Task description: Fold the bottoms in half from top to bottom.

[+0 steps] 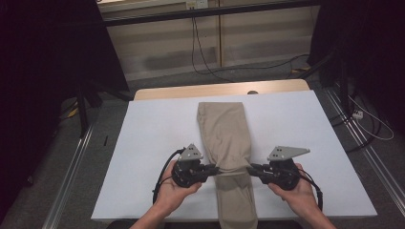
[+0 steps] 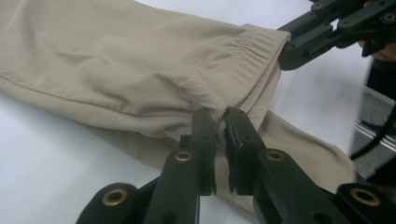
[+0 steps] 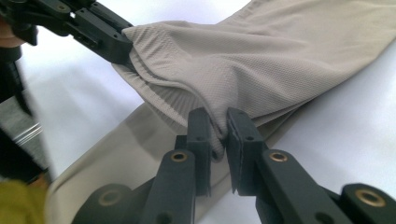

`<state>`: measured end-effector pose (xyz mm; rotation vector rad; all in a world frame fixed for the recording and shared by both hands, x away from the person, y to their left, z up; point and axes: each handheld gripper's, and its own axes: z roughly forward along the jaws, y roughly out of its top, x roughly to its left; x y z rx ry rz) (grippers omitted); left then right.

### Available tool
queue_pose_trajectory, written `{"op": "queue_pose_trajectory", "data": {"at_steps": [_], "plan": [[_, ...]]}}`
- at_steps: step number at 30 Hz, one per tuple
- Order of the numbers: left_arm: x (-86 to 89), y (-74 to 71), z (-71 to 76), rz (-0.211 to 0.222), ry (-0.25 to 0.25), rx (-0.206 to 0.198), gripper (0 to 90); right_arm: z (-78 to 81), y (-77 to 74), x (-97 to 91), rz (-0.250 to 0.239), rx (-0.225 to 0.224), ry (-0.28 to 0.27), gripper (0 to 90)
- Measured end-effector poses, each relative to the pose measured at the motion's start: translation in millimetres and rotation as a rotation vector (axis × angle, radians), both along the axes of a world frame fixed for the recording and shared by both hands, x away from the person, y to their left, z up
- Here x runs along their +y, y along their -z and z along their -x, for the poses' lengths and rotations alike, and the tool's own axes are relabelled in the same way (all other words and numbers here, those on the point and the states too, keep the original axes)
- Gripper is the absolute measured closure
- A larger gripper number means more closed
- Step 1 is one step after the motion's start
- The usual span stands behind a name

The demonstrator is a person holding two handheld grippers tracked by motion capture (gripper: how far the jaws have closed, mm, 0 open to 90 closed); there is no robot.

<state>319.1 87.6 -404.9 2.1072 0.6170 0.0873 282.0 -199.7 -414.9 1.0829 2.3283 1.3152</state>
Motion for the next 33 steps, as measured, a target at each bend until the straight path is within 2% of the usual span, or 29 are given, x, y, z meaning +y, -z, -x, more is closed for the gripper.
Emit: {"op": "queue_pose_trajectory", "data": {"at_steps": [5,6,8,10,16,20,22,23,24,26,28,29,30,31,33], "plan": [[3.3,1.2,21.7,-0.009,0.025,0.018,83.4,25.4,1.7,1.3,0.001,0.010,-0.021,80.4],[4.9,2.2,27.9,-0.002,0.031,0.034,83.3,30.1,2.1,1.5,0.006,0.012,-0.030,80.4],[5.7,2.9,38.6,-0.016,0.052,0.025,83.4,42.0,2.8,1.8,0.001,0.020,-0.045,80.4],[7.5,3.4,51.3,-0.024,0.073,0.034,83.3,54.3,3.4,3.1,0.002,0.024,-0.057,80.4],[11.7,3.0,75.4,-0.010,0.119,0.048,83.3,88.2,1.0,3.9,-0.012,0.018,-0.080,80.3],[10.5,4.7,94.7,-0.035,0.143,0.064,83.3,107.3,5.3,4.7,-0.009,0.034,-0.088,80.3],[10.5,6.9,96.5,-0.040,0.149,0.081,82.5,113.6,8.9,4.8,-0.009,0.054,-0.091,80.1],[10.8,8.6,95.8,-0.036,0.155,0.096,81.5,115.9,10.0,5.1,0.004,0.053,-0.096,79.4],[11.6,8.4,95.9,-0.039,0.152,0.094,81.2,117.3,11.3,5.7,0.015,0.046,-0.095,77.4],[13.6,7.6,94.1,-0.018,0.151,0.098,80.2,115.8,12.1,5.0,-0.002,0.067,-0.092,75.1],[17.0,5.0,90.6,0.002,0.140,0.095,77.5,113.1,11.9,4.0,-0.008,0.051,-0.095,66.9],[18.8,4.0,88.6,0.016,0.133,0.095,73.8,110.7,10.9,3.1,-0.019,0.057,-0.085,60.7],[21.1,1.8,86.0,0.043,0.116,0.110,67.6,108.9,10.4,2.3,-0.029,0.058,-0.087,55.4],[22.2,0.5,84.4,0.049,0.108,0.110,59.9,106.6,9.2,1.4,-0.045,0.055,-0.083,50.9],[24.4,-1.9,78.8,0.052,0.086,0.083,58.0,103.0,7.8,0.8,-0.052,0.055,-0.069,45.9]]}}
